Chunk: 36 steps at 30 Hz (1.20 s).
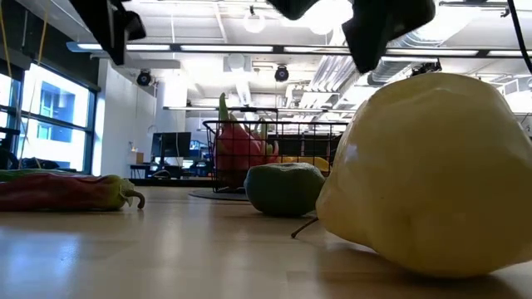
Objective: Build produce basket
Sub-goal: Put the yellow pear into the black wire basket
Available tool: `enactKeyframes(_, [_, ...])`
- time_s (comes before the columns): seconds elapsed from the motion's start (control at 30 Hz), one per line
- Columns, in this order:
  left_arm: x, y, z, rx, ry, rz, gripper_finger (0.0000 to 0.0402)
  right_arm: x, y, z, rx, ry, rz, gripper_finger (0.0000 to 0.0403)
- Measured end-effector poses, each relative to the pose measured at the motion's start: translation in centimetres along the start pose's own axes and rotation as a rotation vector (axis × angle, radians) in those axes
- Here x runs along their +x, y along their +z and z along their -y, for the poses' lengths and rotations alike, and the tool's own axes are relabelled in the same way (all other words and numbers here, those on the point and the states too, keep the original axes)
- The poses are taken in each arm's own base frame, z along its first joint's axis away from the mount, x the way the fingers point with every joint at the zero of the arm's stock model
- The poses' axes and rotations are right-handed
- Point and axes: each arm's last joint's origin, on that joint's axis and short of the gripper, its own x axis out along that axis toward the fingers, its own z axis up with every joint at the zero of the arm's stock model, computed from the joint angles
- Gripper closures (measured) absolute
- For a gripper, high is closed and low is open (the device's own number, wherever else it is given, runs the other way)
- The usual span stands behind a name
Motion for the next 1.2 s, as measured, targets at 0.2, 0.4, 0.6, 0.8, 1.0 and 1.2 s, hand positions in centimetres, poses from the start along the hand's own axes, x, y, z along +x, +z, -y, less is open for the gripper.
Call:
enactKeyframes(0.2, [-0.7,-1.1,1.8,0.022,-0.032,0.021,0.0229,2.1,0.6,-0.3,0.006,-0.006,-0.002,0.0105])
enactKeyframes(0.4, [-1.4,-2.2,3.1,0.067,-0.02,0.062,0.0229,4.4,1.0,-0.5,0.004,-0.014,-0.022,0.0105])
enactKeyframes(0.6, [-1.6,-2.5,3.5,0.084,-0.015,0.068,0.0229,6.1,1.2,-0.3,0.006,-0.041,-0.038,0.0105])
enactKeyframes(0.8, [-1.6,-2.6,3.5,0.085,-0.015,0.068,0.0229,7.1,1.2,-0.4,0.006,-0.049,-0.046,0.0105])
enactKeyframes(1.0, [-1.6,-2.6,3.5,0.086,-0.012,0.068,0.0229,7.3,0.9,-0.4,-0.002,-0.06,-0.024,0.0105])
enactKeyframes(1.2, [-1.6,-2.6,3.5,0.086,-0.012,0.068,0.0229,7.4,0.3,-0.6,-0.019,-0.075,0.009,0.0105])
